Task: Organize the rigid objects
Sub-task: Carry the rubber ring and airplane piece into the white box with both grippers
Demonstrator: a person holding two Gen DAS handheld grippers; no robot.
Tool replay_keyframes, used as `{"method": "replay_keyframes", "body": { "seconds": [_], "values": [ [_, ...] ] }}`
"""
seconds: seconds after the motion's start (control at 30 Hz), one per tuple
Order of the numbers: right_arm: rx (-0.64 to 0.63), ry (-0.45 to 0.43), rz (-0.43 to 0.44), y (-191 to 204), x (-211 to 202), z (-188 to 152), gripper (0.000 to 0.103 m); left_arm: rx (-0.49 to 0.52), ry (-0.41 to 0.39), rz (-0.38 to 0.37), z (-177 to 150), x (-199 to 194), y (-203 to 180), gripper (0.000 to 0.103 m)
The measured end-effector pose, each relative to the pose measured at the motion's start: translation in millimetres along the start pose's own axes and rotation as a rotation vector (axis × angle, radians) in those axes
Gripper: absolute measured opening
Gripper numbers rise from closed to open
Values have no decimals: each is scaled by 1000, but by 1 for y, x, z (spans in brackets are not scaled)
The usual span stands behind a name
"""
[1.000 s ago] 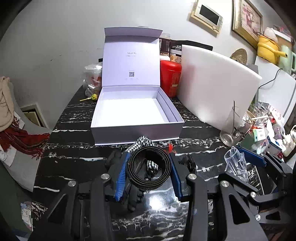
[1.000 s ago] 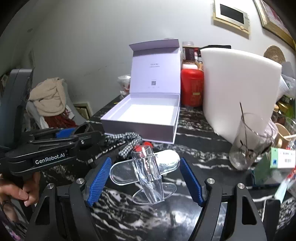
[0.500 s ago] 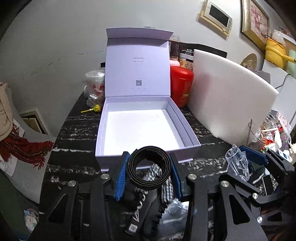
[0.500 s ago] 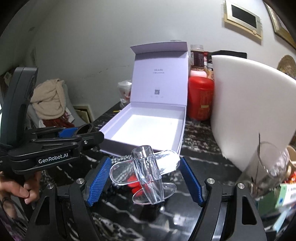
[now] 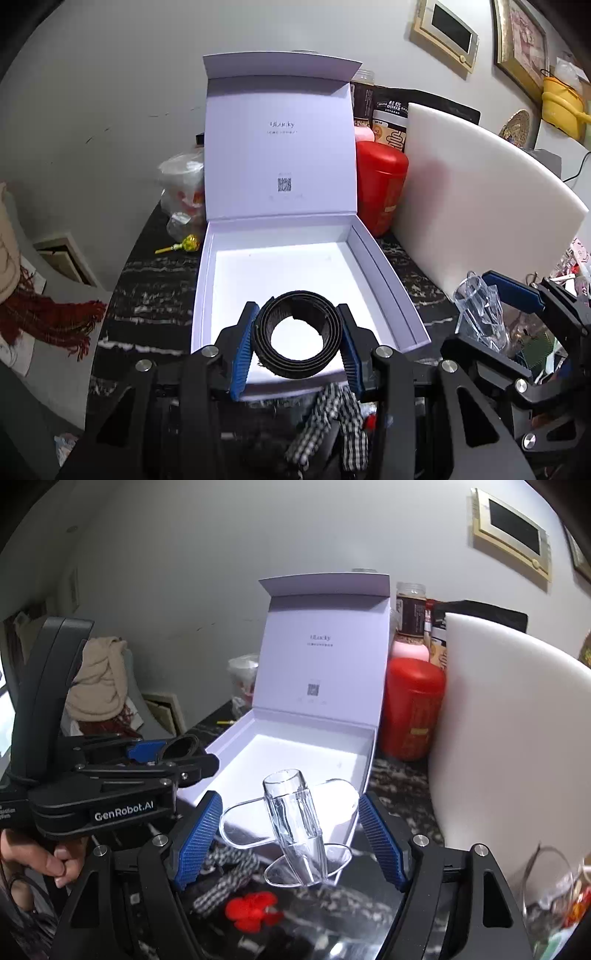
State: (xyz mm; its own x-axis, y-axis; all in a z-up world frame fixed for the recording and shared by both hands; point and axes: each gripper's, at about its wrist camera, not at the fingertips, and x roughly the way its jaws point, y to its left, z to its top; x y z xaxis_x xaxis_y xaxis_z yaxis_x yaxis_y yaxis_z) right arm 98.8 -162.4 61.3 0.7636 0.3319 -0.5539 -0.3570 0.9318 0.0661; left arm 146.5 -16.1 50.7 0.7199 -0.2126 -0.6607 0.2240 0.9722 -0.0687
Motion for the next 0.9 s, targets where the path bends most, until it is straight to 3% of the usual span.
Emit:
{"method": "replay_keyframes", "body": {
  "seconds": [0.3, 0.47, 0.9],
  "values": [
    [-29, -5, 2, -7, 29, 24, 77, 13, -23, 3, 26, 26, 11, 41],
    [-15, -1, 48, -12, 45, 38, 77, 21, -41, 20, 39, 39, 19, 41],
    [-59, 2, 24, -19, 89, 71, 77, 40, -71, 37, 76, 71, 34, 41]
  ]
}}
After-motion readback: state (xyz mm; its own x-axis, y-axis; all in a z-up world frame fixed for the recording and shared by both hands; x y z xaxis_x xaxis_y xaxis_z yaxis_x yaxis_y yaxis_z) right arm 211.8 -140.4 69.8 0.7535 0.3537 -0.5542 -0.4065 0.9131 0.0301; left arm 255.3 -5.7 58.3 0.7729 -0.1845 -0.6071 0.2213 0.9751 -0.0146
